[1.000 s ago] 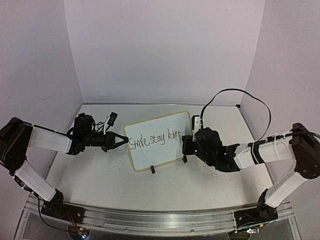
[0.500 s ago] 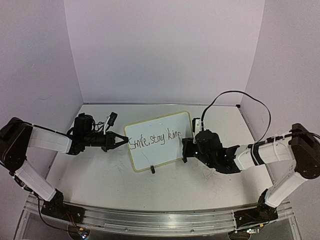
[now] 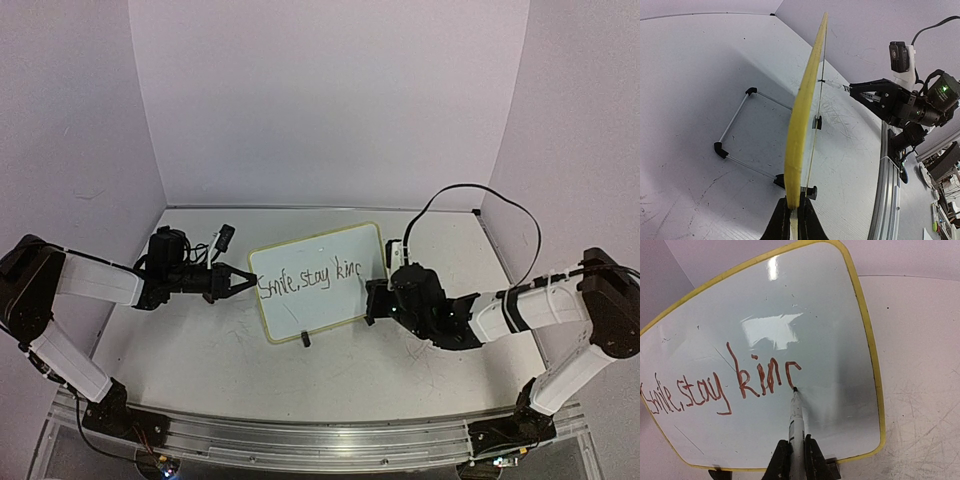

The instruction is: Write a sentence on the whiteboard

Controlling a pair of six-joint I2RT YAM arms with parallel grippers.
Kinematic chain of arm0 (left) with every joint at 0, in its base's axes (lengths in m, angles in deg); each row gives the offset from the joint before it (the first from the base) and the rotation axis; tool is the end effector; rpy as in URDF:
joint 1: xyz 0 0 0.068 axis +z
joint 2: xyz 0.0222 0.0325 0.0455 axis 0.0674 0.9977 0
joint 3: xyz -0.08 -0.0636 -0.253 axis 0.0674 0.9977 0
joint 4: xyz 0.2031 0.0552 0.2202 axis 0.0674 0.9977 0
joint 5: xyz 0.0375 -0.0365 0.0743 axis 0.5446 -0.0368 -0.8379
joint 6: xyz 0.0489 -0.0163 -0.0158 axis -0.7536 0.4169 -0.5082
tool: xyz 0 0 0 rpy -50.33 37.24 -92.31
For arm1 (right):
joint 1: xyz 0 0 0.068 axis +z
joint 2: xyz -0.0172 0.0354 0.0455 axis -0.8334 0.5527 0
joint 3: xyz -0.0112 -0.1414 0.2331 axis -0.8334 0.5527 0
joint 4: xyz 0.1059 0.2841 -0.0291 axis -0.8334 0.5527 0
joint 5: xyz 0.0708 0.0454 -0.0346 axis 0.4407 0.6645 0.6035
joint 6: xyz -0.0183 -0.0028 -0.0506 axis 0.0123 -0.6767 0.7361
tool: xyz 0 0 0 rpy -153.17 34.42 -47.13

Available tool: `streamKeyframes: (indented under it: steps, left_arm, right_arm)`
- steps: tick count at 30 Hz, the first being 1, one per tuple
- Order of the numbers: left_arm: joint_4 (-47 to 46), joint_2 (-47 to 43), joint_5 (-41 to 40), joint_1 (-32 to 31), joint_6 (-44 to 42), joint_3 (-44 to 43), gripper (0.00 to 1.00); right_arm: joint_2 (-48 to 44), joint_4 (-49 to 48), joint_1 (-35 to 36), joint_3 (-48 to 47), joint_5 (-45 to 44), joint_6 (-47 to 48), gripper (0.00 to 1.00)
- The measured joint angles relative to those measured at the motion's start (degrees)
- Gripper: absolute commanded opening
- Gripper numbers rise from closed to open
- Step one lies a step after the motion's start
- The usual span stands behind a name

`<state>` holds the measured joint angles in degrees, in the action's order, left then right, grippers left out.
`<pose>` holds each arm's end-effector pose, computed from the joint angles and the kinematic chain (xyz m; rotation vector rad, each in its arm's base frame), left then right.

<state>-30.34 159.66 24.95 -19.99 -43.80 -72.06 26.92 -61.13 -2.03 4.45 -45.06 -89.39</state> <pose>0.2832 -0.1535 0.1471 0.7039 1.9393 -1.2306 0.2149 0.2769 0.1570 -0.1797 1.9782 0.5746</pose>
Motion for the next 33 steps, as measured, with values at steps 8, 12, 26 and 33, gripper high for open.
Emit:
streamKeyframes:
  steps: [8,12,26,33]
  left_arm:
    - [0.0,0.0,-0.02,-0.04,0.0,0.0,0.0]
    - [0.0,0.0,0.0,-0.06,0.0,0.0,0.0]
    - [0.22,0.0,0.07,-0.26,0.0,0.0,0.0]
    - [0.22,0.0,0.11,-0.26,-0.02,0.0,0.0]
  right_arm:
    - [0.01,0.1,-0.74,-1.62,-1.38,1.67,0.0]
    - [0.02,0.15,-0.92,-2.03,-1.66,2.36,0.0]
    - [1.34,-0.49,-2.42,-5.35,-1.87,5.53,0.0]
    - [1.44,-0.57,-2.69,-6.43,-1.93,6.62,0.0]
